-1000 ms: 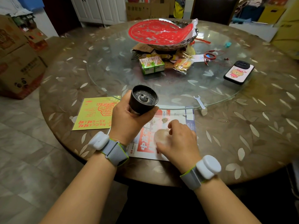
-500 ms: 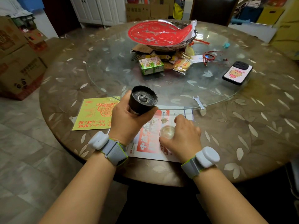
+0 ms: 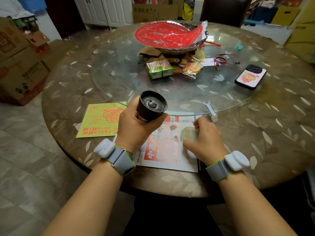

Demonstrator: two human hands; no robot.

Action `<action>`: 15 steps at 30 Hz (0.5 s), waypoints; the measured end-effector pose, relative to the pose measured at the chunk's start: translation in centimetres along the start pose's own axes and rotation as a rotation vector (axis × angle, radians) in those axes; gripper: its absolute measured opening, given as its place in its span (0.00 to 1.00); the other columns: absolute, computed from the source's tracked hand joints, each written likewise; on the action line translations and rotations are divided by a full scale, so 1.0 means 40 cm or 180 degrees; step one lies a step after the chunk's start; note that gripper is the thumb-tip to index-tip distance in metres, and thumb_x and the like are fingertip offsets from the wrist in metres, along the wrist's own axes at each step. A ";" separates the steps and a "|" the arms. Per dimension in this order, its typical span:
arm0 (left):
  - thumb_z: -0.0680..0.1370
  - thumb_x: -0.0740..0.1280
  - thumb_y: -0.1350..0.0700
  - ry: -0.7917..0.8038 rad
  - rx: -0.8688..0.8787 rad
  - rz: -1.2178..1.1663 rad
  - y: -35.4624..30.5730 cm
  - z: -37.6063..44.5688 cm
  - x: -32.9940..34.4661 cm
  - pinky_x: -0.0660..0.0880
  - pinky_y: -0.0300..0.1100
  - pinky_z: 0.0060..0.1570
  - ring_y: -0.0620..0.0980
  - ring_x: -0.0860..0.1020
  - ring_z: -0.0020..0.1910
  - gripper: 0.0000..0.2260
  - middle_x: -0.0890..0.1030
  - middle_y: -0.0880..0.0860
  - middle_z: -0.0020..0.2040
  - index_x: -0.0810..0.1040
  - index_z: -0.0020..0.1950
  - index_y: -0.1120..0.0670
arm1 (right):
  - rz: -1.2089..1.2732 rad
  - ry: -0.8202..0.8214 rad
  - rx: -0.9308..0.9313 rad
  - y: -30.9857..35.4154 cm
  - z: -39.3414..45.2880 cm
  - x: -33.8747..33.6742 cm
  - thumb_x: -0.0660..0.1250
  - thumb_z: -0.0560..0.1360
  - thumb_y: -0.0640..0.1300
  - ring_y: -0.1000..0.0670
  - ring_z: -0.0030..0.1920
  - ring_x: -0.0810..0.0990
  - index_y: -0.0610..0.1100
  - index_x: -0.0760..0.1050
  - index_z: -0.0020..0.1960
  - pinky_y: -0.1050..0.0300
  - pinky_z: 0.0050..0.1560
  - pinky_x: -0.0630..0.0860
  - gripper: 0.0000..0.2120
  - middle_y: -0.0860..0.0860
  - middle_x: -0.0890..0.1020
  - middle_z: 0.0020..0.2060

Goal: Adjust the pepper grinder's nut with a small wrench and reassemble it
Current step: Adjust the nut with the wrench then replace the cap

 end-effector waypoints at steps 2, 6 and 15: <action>0.62 0.74 0.40 0.0037 -0.0028 -0.0061 -0.001 0.000 0.000 0.79 0.48 0.48 0.50 0.80 0.46 0.15 0.82 0.43 0.43 0.74 0.45 0.29 | -0.0093 0.0079 -0.0010 0.004 -0.001 -0.001 0.73 0.62 0.49 0.44 0.53 0.72 0.45 0.69 0.54 0.48 0.54 0.69 0.24 0.50 0.75 0.47; 0.62 0.74 0.41 0.0116 -0.0095 -0.0159 -0.003 -0.001 -0.002 0.78 0.40 0.46 0.45 0.80 0.45 0.15 0.81 0.35 0.42 0.75 0.45 0.30 | 0.0996 -0.0168 0.0113 0.031 -0.003 -0.025 0.76 0.61 0.47 0.46 0.50 0.77 0.46 0.70 0.53 0.52 0.50 0.74 0.24 0.49 0.79 0.47; 0.62 0.75 0.41 0.0113 -0.0199 -0.0177 -0.008 -0.007 -0.001 0.79 0.56 0.48 0.50 0.82 0.47 0.16 0.83 0.47 0.46 0.76 0.47 0.33 | 0.2361 -0.0082 -0.0766 0.238 -0.006 -0.188 0.76 0.61 0.49 0.53 0.52 0.80 0.49 0.71 0.56 0.53 0.51 0.77 0.26 0.52 0.82 0.50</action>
Point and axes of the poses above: each hand's wrist, its own z-axis towards the middle knuckle, its own x-axis out of the palm, y = z × x, the point moved 2 cm from there along z, towards the middle knuckle
